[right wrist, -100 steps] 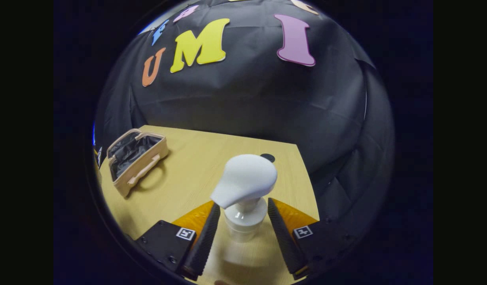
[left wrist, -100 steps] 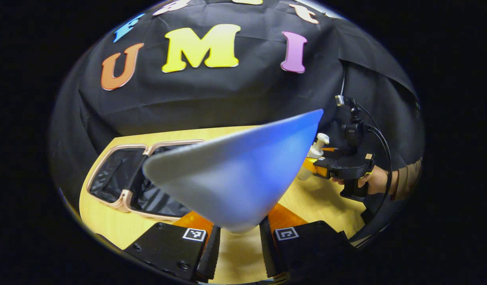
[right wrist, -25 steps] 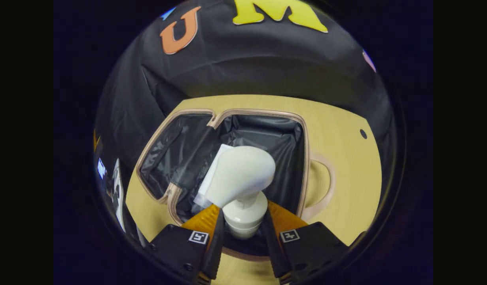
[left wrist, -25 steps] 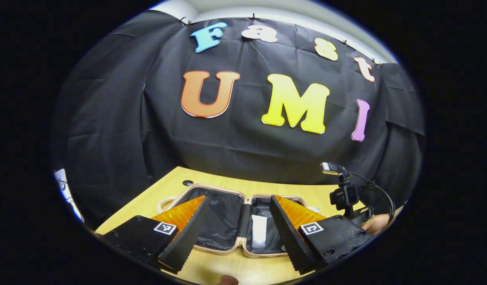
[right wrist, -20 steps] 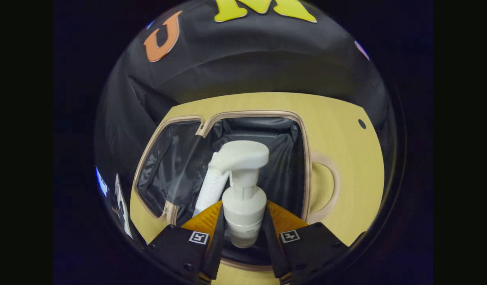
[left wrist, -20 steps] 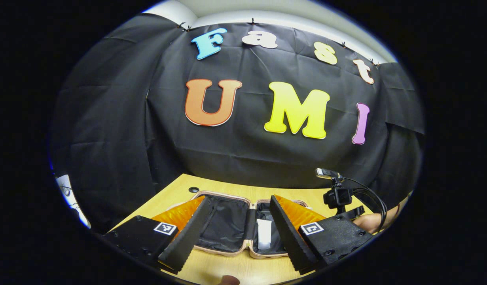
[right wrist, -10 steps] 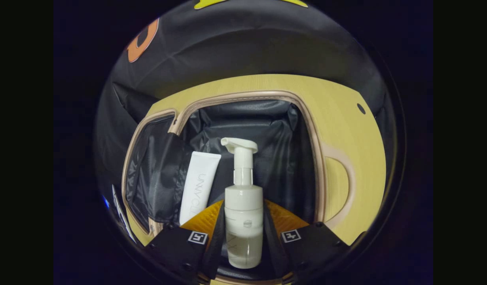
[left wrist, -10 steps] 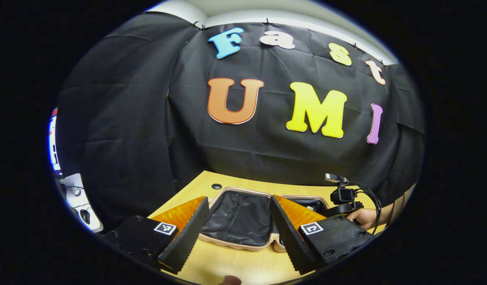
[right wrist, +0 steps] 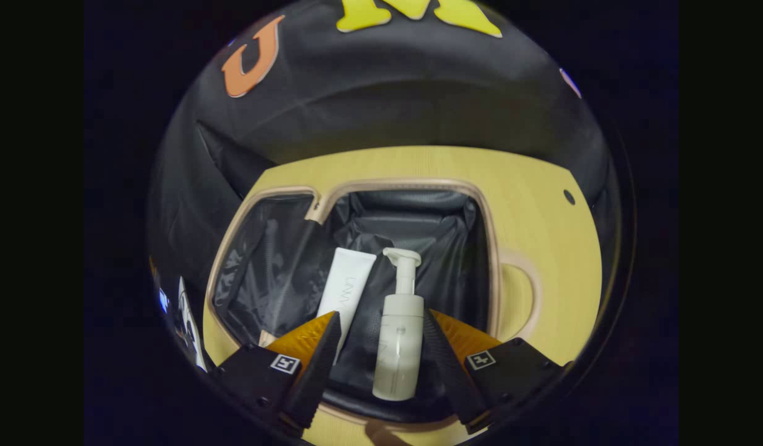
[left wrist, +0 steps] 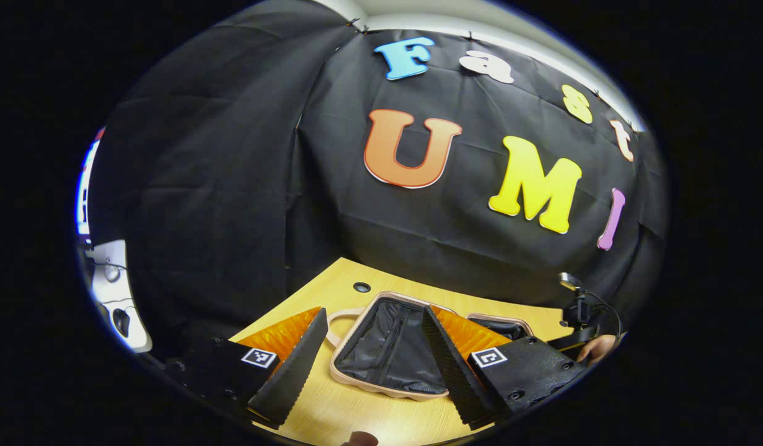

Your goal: First open the suitcase, pack the skin care products into it, and then close the suitcase.

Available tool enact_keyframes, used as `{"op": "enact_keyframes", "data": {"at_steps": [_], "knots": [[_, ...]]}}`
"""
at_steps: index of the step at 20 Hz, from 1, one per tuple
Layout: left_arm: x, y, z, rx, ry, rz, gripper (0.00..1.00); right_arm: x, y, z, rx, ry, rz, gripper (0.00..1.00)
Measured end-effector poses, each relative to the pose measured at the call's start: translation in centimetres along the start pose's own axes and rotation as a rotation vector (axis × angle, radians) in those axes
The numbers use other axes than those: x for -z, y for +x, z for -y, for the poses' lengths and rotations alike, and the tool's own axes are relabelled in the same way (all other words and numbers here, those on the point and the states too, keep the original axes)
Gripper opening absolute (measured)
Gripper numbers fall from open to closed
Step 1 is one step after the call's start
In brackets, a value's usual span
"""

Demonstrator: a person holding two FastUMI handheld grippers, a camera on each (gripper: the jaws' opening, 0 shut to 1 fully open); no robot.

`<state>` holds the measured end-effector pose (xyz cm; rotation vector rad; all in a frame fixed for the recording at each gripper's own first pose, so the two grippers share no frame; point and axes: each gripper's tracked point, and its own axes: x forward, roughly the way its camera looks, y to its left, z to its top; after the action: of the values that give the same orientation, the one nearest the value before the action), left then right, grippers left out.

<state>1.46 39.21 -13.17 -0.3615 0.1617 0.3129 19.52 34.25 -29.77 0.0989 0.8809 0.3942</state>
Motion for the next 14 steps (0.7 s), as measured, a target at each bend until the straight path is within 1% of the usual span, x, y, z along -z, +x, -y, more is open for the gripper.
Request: {"op": "enact_keyframes", "data": {"at_steps": [1,2,3,4,5,7,8,9,10,11,13,14], "knots": [[0.3,1.3,-1.1,0.002,-0.057,-0.017,0.98,-0.2,-1.8,0.0,-0.011,-0.023,0.028,0.78],[0.6,2.5,-2.3,0.002,-0.132,-0.037,0.98,-0.4,-4.0,0.1,-0.017,-0.043,0.057,0.82],[1.4,3.8,-3.3,0.007,-0.221,-0.063,0.98,-0.5,-6.5,0.3,-0.024,-0.059,0.085,0.82],[2.3,5.2,-4.6,0.009,-0.312,-0.089,0.98,-0.6,-9.0,0.6,-0.03,-0.074,0.113,0.78],[3.3,6.6,-5.7,0.012,-0.408,-0.107,0.99,-0.6,-11.3,0.7,-0.039,-0.084,0.142,0.78],[5.4,9.3,-7.8,0.006,-0.558,-0.148,0.99,-0.4,-15.7,2.1,-0.023,-0.093,0.19,0.78],[6.8,10.9,-8.3,0.006,-0.609,-0.181,0.99,-0.3,-17.7,3.0,-0.006,-0.084,0.208,0.81],[8.5,11.8,-8.9,0.004,-0.661,-0.217,0.98,0.2,-19.5,3.7,0.013,-0.069,0.222,0.81],[9.9,12.9,-9.3,0.004,-0.725,-0.254,0.98,0.5,-21.2,4.4,0.023,-0.048,0.232,0.77],[11.1,13.7,-9.3,0.014,-0.792,-0.282,0.98,0.8,-22.6,4.9,0.034,-0.029,0.241,0.81],[12.3,15.2,-8.9,0.047,-0.911,-0.311,0.97,1.3,-24.6,5.8,0.048,0.009,0.255,0.81],[12.9,15.9,-8.7,0.052,-0.944,-0.32,0.96,1.6,-25.4,6.1,0.056,0.019,0.26,0.77]]}}
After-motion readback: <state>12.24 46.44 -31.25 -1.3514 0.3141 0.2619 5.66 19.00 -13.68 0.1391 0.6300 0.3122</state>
